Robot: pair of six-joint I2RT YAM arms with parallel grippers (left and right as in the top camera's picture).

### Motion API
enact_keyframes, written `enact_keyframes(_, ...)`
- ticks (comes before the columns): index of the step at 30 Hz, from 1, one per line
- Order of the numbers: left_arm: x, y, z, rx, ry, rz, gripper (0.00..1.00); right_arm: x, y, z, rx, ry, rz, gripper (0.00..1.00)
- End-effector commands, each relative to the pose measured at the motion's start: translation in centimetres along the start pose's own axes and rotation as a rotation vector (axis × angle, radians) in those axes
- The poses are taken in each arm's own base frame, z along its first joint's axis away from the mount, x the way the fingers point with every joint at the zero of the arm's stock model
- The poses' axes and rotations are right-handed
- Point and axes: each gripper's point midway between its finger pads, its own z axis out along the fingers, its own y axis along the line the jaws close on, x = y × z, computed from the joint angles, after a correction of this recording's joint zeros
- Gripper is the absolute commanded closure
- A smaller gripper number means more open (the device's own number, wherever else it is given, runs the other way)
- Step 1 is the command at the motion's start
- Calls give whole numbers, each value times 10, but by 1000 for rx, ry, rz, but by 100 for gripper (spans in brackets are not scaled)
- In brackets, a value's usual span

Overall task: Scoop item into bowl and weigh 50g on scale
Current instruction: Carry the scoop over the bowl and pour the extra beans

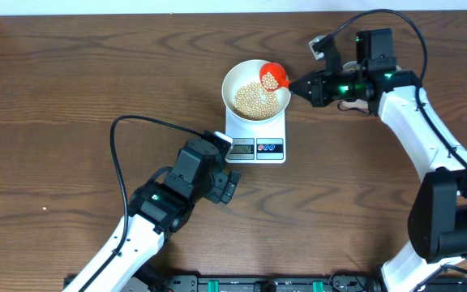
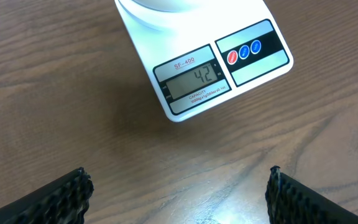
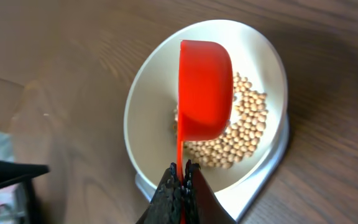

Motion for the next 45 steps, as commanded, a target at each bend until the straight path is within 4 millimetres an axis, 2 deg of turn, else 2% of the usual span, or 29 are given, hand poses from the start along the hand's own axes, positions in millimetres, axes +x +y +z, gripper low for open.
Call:
enact_keyframes(1,-8,0,-2,-3,-17,-2,9,-11,1,4,94,-6,-64,99)
enact_keyframes(10,-8,0,-2,-3,-17,-2,9,-17,11,7,237,23,-188,99)
enact_keyframes(17,-8,0,-2,-2,-17,-2,9,-14,16,15,318,63,-255,99)
enact_keyframes(31,-8,0,-2,-2,-17,-2,9,-11,22,19,308,82,-327,99)
enact_keyframes(38,-8,0,-2,-3,-17,-2,9,-8,32,26,286,112,-475,99)
enact_keyframes(45,-8,0,-2,-3,-17,-3,9,-8,29,26,328,121,-492,99)
